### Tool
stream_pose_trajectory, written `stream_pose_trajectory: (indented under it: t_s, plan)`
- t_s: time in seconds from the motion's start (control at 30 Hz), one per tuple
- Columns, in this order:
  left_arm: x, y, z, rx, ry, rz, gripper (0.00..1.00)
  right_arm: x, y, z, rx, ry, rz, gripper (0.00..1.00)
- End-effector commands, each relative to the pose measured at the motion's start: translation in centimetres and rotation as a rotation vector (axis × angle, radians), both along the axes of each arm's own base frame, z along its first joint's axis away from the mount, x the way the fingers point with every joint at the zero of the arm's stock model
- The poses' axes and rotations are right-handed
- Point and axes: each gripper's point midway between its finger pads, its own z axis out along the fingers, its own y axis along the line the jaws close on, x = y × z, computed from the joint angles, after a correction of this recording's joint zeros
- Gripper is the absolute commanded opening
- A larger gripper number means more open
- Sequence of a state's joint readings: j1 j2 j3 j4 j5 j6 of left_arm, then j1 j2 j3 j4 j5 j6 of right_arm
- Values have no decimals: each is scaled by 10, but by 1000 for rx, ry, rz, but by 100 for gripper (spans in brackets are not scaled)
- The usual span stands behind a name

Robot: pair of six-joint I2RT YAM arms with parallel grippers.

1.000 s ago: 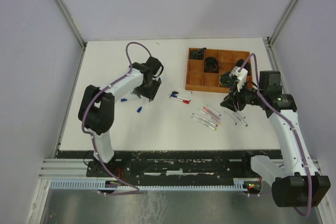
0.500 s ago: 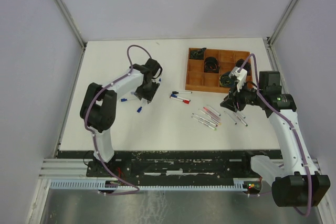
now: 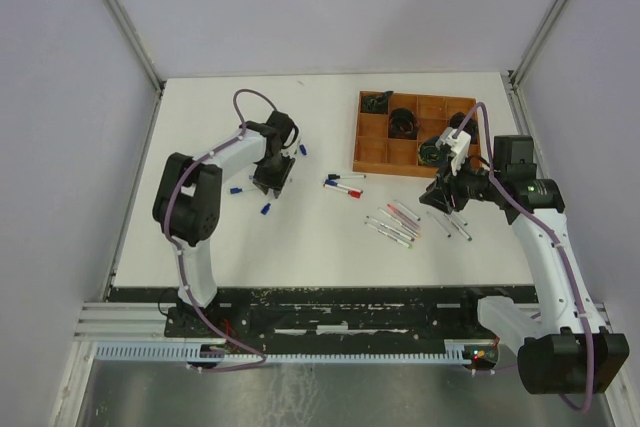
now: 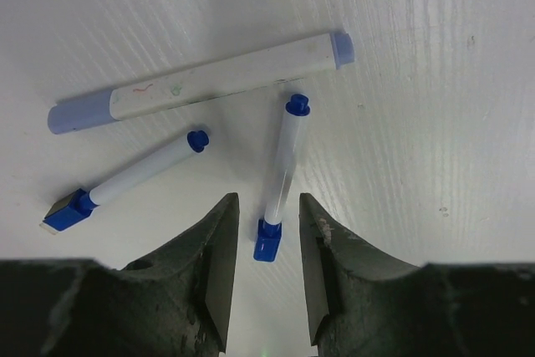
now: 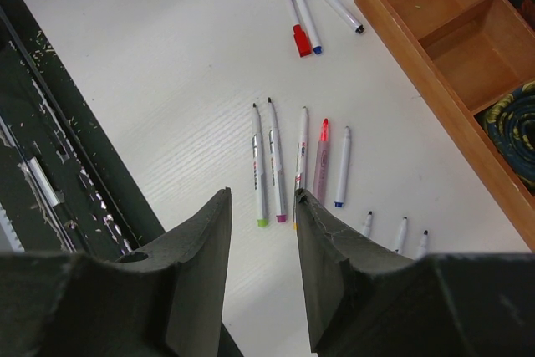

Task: Open the pen caps
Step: Pick up the pen from the center of the board.

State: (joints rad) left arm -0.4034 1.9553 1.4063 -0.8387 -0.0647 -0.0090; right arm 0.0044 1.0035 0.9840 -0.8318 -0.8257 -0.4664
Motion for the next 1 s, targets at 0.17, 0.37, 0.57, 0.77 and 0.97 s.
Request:
stream_pose_trajectory:
  t_s: [0.17,0.37,0.57,0.77,0.97]
  plan:
    - [4,-5,-3,-39,21,-49,40,2,0,2,-4,-23,6,45]
    - [3,-4,-7,-29,40,-51,38,2,1,1,-1,-17,7,45]
    - [2,-4,-10,-26,48,-53,33,2,1,2,3,-18,9,45]
    - [2,-3,-12,-26,57,-49,18,1,2,3,5,-19,11,45]
    - [4,-3,-1,-25,36,-46,3,-1,4,5,14,-22,22,45]
